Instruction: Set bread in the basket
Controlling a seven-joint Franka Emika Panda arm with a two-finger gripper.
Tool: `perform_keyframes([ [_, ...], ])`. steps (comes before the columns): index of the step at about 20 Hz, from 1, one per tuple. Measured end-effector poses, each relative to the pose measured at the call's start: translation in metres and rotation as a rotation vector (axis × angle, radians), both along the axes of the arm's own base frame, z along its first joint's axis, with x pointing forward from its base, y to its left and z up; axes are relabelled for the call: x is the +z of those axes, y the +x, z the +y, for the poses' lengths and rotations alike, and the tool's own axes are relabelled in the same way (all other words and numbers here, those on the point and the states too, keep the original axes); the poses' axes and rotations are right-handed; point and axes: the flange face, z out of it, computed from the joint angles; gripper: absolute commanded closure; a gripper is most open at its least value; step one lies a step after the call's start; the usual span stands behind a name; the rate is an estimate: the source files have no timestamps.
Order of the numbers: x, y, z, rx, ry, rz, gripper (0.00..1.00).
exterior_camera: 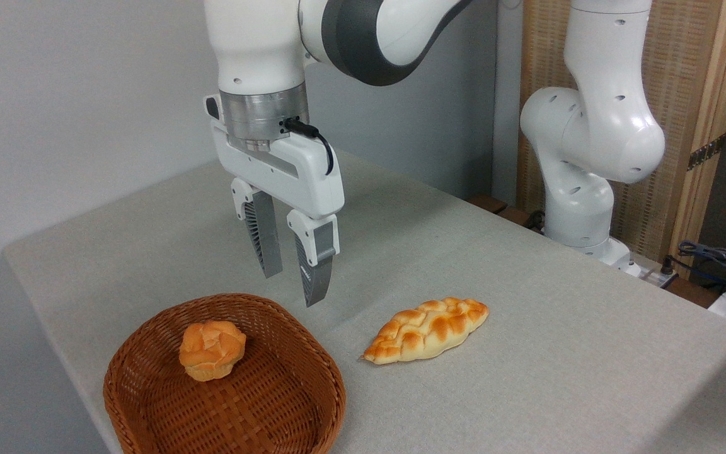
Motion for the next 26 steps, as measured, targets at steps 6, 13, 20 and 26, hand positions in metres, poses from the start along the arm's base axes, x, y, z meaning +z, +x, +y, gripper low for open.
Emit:
perform_keyframes([
  [6,0.038,0.009,0.018,0.034,-0.008,-0.070,0.00],
  [13,0.040,0.011,0.016,0.032,-0.012,-0.066,0.00],
  [20,0.023,0.012,0.009,0.017,0.006,-0.001,0.00],
  [26,0.020,0.011,0.001,-0.002,0.023,0.015,0.00],
])
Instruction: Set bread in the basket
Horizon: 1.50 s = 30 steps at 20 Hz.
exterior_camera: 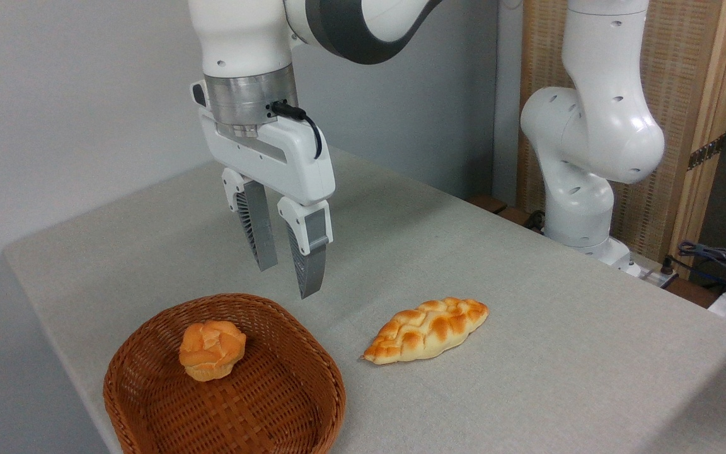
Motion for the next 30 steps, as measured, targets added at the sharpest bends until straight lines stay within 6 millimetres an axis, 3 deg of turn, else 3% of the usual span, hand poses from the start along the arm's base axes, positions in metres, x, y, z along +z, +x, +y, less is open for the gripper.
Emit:
perform_keyframes([
  [20,-0.010,-0.010,-0.001,-0.001,0.009,0.092,0.00],
  [25,-0.040,-0.045,0.006,-0.004,0.012,0.171,0.00],
  [30,-0.080,-0.078,0.033,-0.032,0.020,0.228,0.00],
])
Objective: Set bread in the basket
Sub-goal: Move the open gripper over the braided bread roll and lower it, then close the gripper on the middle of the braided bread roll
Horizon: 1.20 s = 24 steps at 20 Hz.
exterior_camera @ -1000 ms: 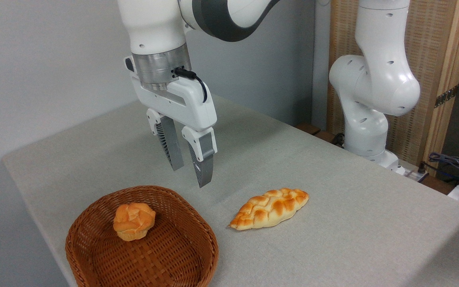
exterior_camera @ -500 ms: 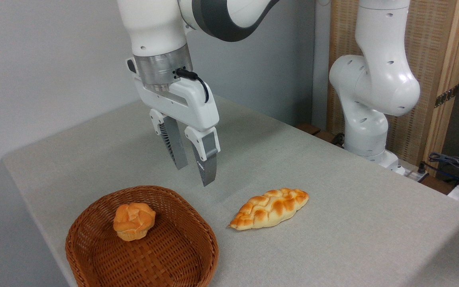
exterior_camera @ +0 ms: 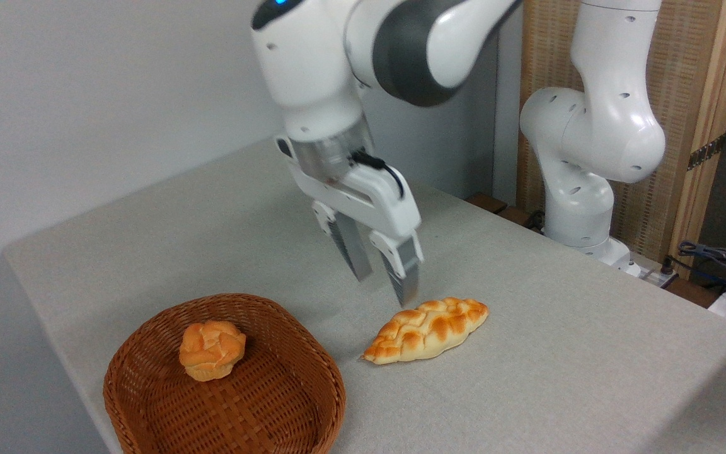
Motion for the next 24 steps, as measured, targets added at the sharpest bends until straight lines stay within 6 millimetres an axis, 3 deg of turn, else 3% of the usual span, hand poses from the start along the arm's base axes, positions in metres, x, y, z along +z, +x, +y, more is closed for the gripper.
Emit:
perform_keyframes([
  [4,-0.047,-0.013,0.015,-0.026,0.030,-0.017,0.00],
  [8,-0.058,-0.016,0.015,-0.041,0.042,-0.019,0.00],
  [9,-0.058,-0.017,0.015,-0.048,0.042,-0.019,0.10],
  [10,-0.058,-0.017,0.015,-0.063,0.040,-0.017,0.30],
  [11,-0.059,-0.017,0.015,-0.073,0.038,-0.015,0.45],
  [13,-0.061,-0.017,0.016,-0.081,0.037,-0.012,0.60],
  [22,-0.061,-0.016,0.024,-0.090,0.046,-0.015,0.61],
  [24,-0.061,-0.016,0.024,-0.090,0.046,-0.016,0.67],
])
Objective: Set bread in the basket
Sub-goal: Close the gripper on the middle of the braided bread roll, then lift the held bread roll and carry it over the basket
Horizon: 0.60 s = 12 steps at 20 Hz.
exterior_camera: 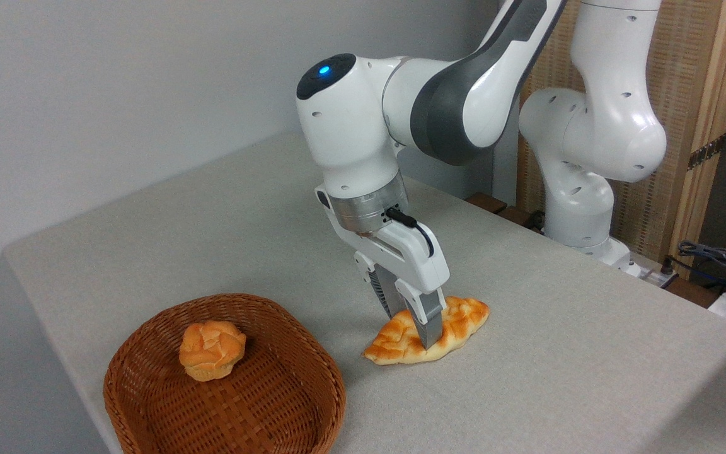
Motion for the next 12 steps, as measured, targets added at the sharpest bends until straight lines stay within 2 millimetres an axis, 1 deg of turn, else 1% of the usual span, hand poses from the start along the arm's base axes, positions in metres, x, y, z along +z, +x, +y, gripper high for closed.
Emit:
perform_keyframes([
  [1,0.0000,0.0000,0.0000,0.000,0.000,0.000,0.73],
  [2,0.0002,0.0001,0.0000,-0.001,0.000,-0.001,0.74],
  [12,0.0036,0.0017,0.0017,-0.001,0.000,-0.008,0.71],
])
